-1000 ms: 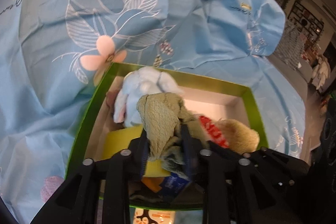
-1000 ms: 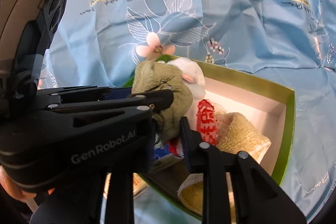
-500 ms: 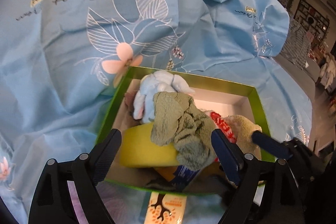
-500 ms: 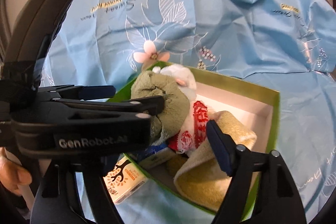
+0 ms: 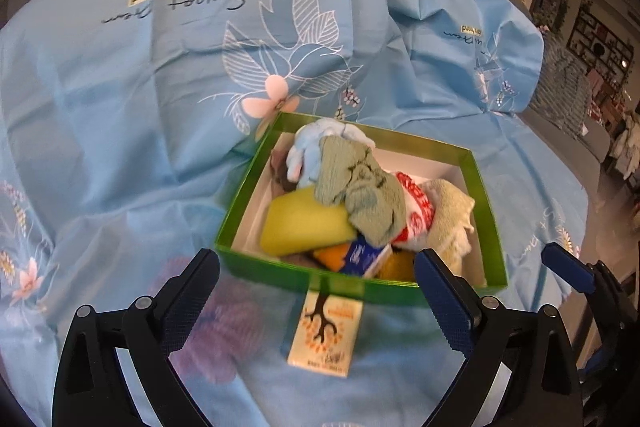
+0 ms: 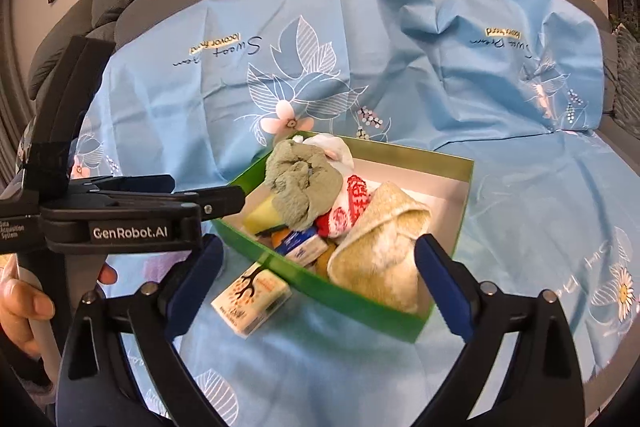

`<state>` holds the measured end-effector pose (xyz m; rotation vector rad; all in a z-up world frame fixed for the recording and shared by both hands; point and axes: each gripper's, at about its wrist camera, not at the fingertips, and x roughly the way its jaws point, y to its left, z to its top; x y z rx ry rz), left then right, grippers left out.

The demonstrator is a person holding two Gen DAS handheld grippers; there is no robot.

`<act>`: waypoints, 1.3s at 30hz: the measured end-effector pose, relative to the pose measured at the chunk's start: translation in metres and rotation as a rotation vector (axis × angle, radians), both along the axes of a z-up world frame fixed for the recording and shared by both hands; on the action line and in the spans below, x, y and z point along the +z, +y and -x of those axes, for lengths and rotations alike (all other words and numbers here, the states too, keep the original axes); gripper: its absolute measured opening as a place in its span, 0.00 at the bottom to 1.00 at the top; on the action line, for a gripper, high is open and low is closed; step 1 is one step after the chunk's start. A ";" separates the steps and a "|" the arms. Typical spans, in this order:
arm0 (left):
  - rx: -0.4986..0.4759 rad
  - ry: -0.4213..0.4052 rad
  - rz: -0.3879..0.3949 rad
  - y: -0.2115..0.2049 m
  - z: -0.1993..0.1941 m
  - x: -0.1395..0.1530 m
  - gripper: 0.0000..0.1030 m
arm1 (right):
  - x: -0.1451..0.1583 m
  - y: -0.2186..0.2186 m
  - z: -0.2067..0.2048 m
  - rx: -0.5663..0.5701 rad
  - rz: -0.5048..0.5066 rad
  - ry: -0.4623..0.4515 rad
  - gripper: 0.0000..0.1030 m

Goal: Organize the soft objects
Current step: 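Withdraw the left gripper toward the white juice carton, then grasp the white juice carton with the left gripper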

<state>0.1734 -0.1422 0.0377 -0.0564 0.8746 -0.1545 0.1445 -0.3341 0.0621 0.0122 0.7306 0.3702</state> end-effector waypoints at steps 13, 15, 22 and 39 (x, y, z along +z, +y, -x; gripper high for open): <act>0.070 0.062 0.088 0.047 0.065 -0.022 0.95 | -0.019 0.013 0.048 0.068 0.021 0.076 0.98; 0.078 0.088 0.100 0.053 0.073 -0.033 0.95 | -0.030 0.020 0.053 0.097 0.024 0.106 0.98; 0.087 0.178 0.176 0.070 0.092 -0.073 0.95 | -0.063 0.035 0.061 0.127 0.034 0.185 0.98; -0.107 0.178 0.222 0.028 0.057 -0.096 0.95 | -0.112 0.062 0.044 0.139 0.052 0.248 0.97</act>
